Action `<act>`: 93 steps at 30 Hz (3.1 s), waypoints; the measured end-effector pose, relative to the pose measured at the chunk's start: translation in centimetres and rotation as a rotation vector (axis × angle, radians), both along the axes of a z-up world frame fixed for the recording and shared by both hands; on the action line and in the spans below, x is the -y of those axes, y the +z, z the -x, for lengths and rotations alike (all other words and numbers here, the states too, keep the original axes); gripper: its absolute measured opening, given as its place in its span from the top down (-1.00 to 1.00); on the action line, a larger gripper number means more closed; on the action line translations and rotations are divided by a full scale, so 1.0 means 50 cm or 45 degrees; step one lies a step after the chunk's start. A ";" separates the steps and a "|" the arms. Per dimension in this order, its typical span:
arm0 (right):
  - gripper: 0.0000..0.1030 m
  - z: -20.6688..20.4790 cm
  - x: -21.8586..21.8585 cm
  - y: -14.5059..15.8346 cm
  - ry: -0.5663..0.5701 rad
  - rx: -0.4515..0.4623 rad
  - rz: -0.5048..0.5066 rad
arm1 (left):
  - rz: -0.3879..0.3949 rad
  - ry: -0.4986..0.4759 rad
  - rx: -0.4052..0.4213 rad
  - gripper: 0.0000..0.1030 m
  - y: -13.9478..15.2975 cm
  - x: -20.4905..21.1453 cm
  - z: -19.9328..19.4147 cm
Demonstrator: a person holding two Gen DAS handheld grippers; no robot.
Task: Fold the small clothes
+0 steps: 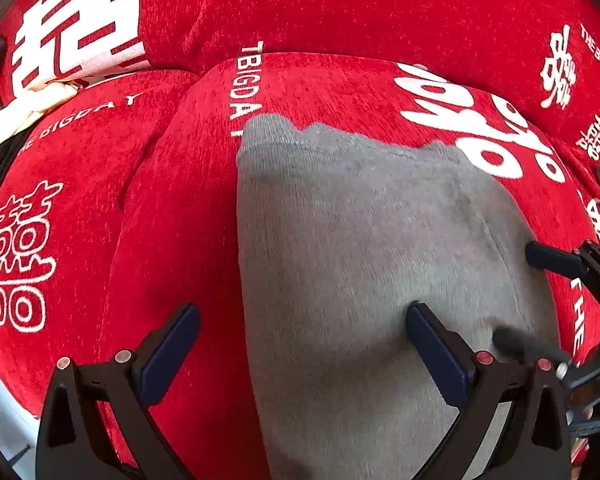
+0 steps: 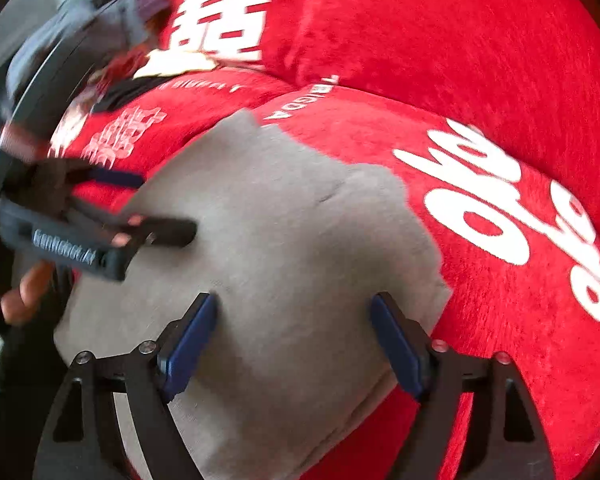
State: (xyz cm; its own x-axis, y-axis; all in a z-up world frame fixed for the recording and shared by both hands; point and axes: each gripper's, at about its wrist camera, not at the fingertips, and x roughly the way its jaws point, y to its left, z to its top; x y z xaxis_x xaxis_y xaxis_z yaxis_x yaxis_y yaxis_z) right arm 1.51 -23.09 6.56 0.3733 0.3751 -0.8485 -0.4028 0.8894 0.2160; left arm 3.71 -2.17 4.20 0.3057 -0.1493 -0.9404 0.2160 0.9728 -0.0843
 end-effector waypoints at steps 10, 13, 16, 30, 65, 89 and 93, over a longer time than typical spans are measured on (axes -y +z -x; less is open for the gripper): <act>-0.60 0.075 -0.038 0.067 -0.002 0.127 0.032 | -0.025 0.067 0.057 -1.00 0.036 -0.033 0.011; -0.60 0.094 -0.073 0.063 0.046 0.151 0.066 | -0.051 0.061 0.062 -1.00 0.028 -0.037 0.027; -0.61 0.095 -0.103 0.019 0.070 0.107 0.194 | -0.031 0.086 0.049 -1.00 0.022 -0.044 0.035; -0.62 0.159 -0.066 0.022 -0.019 0.130 0.177 | -0.024 0.082 0.075 -1.00 0.016 -0.056 0.095; -0.66 0.202 -0.053 0.100 -0.194 0.028 0.332 | -0.079 0.089 0.108 -1.00 0.083 -0.039 0.225; -0.66 0.174 -0.043 0.079 -0.268 -0.057 0.336 | -0.063 0.081 0.054 -1.00 0.056 -0.028 0.205; -0.66 0.167 -0.045 0.076 -0.264 -0.066 0.346 | -0.053 0.087 0.043 -1.00 0.053 -0.032 0.198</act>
